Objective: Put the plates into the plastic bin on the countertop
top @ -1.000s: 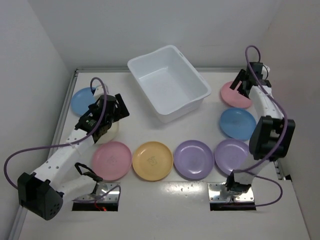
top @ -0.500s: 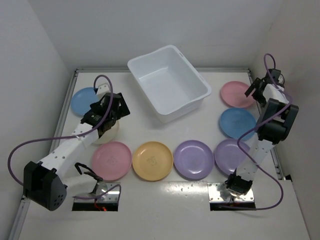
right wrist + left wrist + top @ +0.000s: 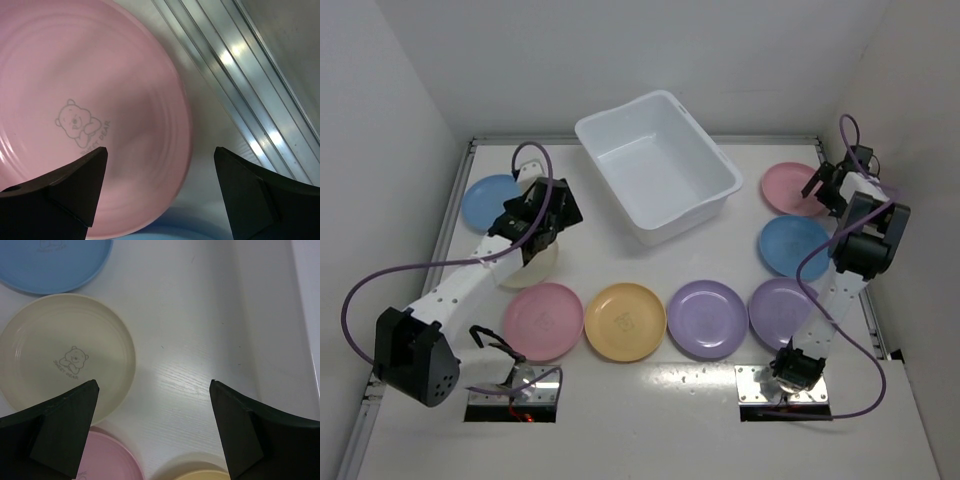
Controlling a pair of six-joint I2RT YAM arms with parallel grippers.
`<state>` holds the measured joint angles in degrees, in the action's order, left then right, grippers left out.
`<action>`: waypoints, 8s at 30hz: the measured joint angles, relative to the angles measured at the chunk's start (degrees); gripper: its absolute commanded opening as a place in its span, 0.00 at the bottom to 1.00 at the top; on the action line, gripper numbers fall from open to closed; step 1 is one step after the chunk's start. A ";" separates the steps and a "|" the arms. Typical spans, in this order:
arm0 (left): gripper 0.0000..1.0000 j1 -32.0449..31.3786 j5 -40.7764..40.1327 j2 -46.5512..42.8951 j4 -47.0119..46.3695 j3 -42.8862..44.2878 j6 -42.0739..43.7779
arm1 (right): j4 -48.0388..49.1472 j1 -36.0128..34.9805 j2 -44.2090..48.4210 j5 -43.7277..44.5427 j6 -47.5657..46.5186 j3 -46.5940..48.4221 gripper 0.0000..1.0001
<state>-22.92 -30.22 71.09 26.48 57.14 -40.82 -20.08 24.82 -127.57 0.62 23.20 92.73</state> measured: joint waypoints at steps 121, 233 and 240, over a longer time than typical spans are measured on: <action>0.91 39.74 4.66 1.86 -6.93 -9.84 -5.38 | -1.18 -42.01 31.65 18.58 -0.55 -1.07 1.00; 1.00 -2.38 7.74 49.16 0.55 63.30 14.58 | -9.46 -19.87 25.83 19.26 8.59 -21.77 1.00; 1.00 4.13 5.70 25.81 -3.26 40.81 10.64 | -10.93 -10.60 25.18 21.09 7.78 -20.90 1.00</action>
<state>-18.79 -24.51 96.90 23.22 97.95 -30.17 -31.00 14.22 -102.39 21.71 30.98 71.83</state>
